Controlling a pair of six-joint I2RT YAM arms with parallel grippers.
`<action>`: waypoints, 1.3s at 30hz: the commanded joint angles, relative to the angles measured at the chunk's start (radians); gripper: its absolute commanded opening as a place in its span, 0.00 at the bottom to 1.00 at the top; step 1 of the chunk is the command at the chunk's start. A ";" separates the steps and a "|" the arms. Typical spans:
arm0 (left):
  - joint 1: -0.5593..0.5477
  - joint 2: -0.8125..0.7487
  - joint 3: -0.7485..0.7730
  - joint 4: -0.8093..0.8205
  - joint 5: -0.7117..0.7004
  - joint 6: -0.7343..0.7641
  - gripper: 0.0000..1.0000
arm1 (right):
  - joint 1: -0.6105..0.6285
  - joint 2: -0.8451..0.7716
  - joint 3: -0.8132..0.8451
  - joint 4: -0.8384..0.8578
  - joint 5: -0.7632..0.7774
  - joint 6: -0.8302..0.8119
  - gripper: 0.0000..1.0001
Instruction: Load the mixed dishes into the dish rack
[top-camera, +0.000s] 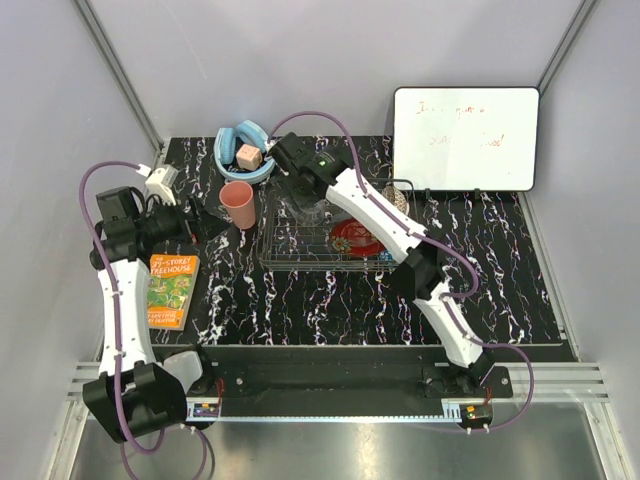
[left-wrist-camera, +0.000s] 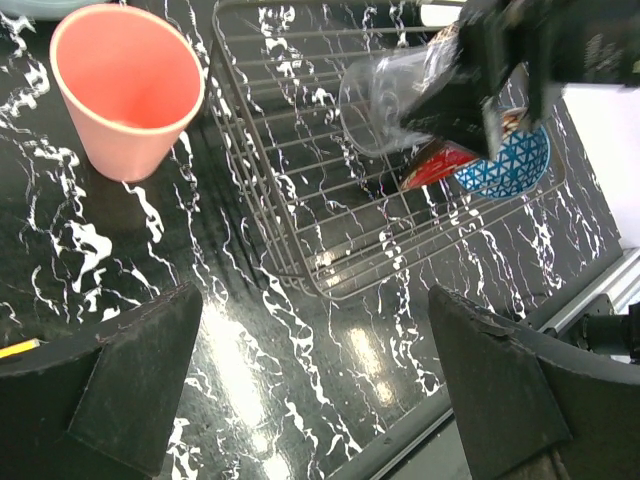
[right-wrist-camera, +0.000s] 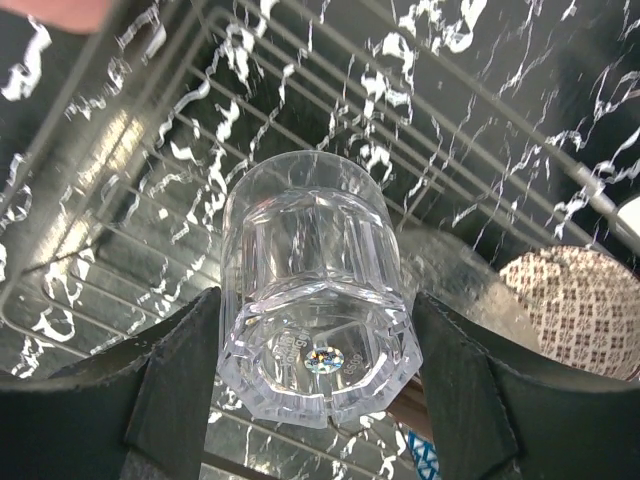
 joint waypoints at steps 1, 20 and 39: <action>0.003 -0.005 -0.017 0.062 -0.004 0.011 0.99 | 0.010 0.046 0.075 0.050 -0.005 -0.033 0.00; 0.002 -0.009 -0.062 0.086 -0.008 0.037 0.99 | -0.010 0.196 0.089 0.189 -0.176 -0.033 0.00; 0.003 0.008 -0.080 0.091 -0.041 0.047 0.99 | -0.025 0.208 -0.018 0.303 -0.072 -0.075 0.00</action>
